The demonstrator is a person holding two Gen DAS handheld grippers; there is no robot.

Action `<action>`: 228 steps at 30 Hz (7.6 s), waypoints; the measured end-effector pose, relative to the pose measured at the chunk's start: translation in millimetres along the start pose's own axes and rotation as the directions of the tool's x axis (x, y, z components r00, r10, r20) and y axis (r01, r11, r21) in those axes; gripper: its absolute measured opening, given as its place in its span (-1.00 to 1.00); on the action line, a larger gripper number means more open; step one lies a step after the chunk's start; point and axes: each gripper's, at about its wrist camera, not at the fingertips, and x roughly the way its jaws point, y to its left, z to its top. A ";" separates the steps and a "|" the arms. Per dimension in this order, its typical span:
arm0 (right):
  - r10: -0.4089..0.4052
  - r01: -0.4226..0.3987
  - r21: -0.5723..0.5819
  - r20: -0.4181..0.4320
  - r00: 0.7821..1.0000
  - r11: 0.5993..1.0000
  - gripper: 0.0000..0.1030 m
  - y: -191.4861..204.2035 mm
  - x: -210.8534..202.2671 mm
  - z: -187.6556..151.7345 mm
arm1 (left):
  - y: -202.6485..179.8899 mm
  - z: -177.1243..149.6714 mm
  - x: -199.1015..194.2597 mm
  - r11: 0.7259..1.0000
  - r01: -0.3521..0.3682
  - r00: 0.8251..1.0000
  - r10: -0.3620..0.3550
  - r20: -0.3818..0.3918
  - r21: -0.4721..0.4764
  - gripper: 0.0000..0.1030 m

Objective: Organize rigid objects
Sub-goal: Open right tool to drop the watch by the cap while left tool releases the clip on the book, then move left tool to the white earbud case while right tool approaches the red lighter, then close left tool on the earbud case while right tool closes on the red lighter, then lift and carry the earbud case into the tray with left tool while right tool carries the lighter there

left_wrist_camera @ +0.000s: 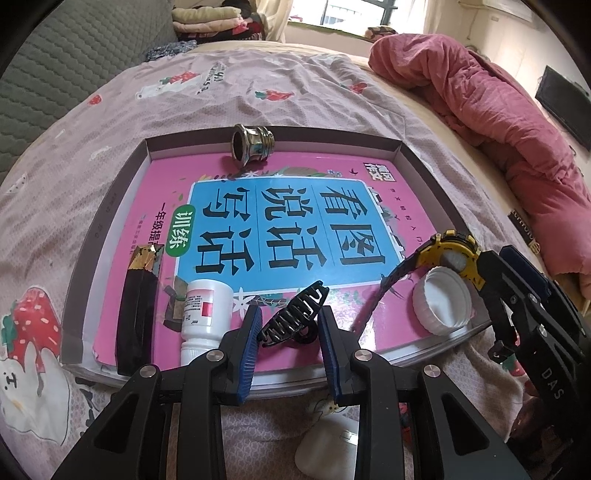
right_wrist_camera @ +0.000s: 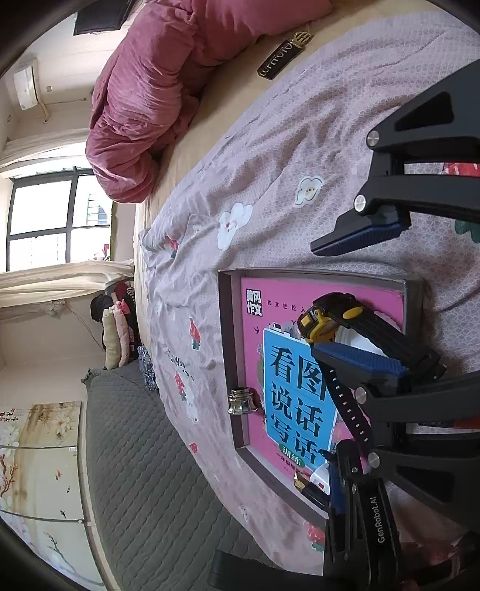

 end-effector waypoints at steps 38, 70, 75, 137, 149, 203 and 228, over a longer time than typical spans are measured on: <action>0.035 -0.034 -0.061 0.015 0.999 0.998 -0.04 21.5 -38.2 -4.9 | 8.4 -11.6 -36.9 0.999 0.006 1.000 -0.005 0.007 -0.033 -0.33; 0.118 -0.159 -0.163 -0.236 0.965 0.974 -0.04 59.5 -56.0 -49.3 | -8.8 -49.4 -64.6 0.995 0.070 0.997 -0.068 -0.037 0.065 -0.20; 0.115 -0.168 -0.175 -0.280 0.953 0.970 -0.04 63.6 -50.9 -57.5 | -11.4 -58.1 -57.4 0.993 0.078 0.995 -0.072 -0.070 0.092 0.04; 0.204 -0.252 -0.134 -0.300 0.932 0.958 -0.53 38.9 -22.1 -59.8 | -31.9 -69.2 -13.1 0.967 0.148 0.984 -0.122 -0.130 0.209 0.20; 0.305 -0.335 -0.116 -0.216 0.927 0.935 -0.53 48.5 -46.7 -46.9 | -6.7 -64.7 -40.7 0.978 0.142 0.988 -0.130 -0.086 0.152 0.21; 0.153 -0.164 -0.099 -0.115 0.981 0.981 -0.52 54.1 -5.6 -7.5 | 71.5 -2.6 -41.2 0.995 0.026 0.995 -0.016 0.098 -0.095 0.21; -0.016 -0.038 -0.354 -0.147 0.989 0.935 -0.52 104.1 21.5 -13.1 | 76.6 -4.0 -27.6 0.993 0.014 0.997 -0.004 0.080 -0.115 0.21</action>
